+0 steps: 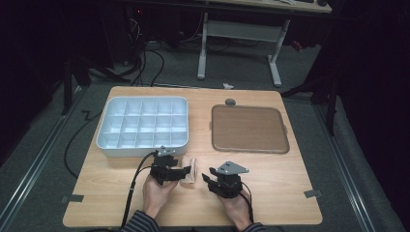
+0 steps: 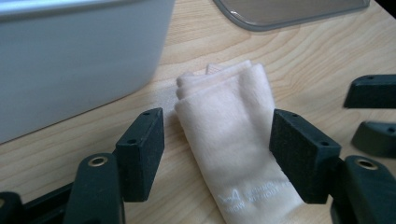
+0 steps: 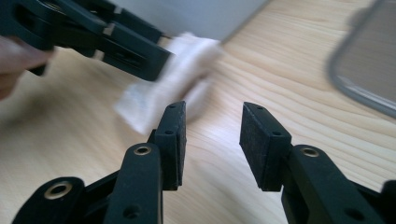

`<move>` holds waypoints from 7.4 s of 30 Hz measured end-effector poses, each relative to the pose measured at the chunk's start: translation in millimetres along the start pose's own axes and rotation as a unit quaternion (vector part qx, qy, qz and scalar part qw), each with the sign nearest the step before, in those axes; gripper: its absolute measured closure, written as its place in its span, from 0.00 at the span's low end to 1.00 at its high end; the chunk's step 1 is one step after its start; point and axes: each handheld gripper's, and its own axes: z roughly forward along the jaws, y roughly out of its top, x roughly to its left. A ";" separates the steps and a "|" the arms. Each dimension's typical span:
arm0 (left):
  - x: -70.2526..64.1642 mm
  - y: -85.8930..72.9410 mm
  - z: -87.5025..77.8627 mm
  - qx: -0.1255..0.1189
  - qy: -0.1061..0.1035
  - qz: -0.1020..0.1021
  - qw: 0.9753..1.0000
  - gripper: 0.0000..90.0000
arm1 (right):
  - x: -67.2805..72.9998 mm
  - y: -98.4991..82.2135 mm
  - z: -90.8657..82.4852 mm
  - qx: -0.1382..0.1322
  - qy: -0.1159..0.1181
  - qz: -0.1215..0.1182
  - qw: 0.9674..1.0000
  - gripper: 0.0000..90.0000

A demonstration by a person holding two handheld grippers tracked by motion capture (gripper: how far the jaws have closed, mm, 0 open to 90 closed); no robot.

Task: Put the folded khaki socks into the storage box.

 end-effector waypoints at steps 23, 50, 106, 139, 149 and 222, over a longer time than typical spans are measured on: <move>3.5 -2.9 17.0 0.029 -0.035 0.016 0.999 0.66 | -88.2 -48.9 -31.9 0.049 -0.139 0.062 0.987 0.51; 2.2 7.5 9.1 0.057 -0.066 0.046 0.995 0.80 | -91.3 -47.4 -28.9 0.054 -0.135 0.060 0.988 0.39; 42.5 7.2 -75.9 -0.004 -0.035 0.023 0.999 0.80 | -90.6 -47.0 -28.1 0.054 -0.134 0.057 0.988 0.39; 66.2 26.6 -111.4 -0.026 -0.018 0.008 0.999 0.80 | -90.7 -47.0 -28.2 0.053 -0.132 0.058 0.988 0.40; 70.0 35.7 -115.0 -0.031 -0.023 0.005 0.999 0.80 | -90.6 -47.0 -28.1 0.053 -0.133 0.058 0.988 0.39; 124.1 89.6 -82.0 0.030 0.004 -0.032 0.999 0.81 | -90.1 -46.8 -27.8 0.053 -0.135 0.059 0.988 0.40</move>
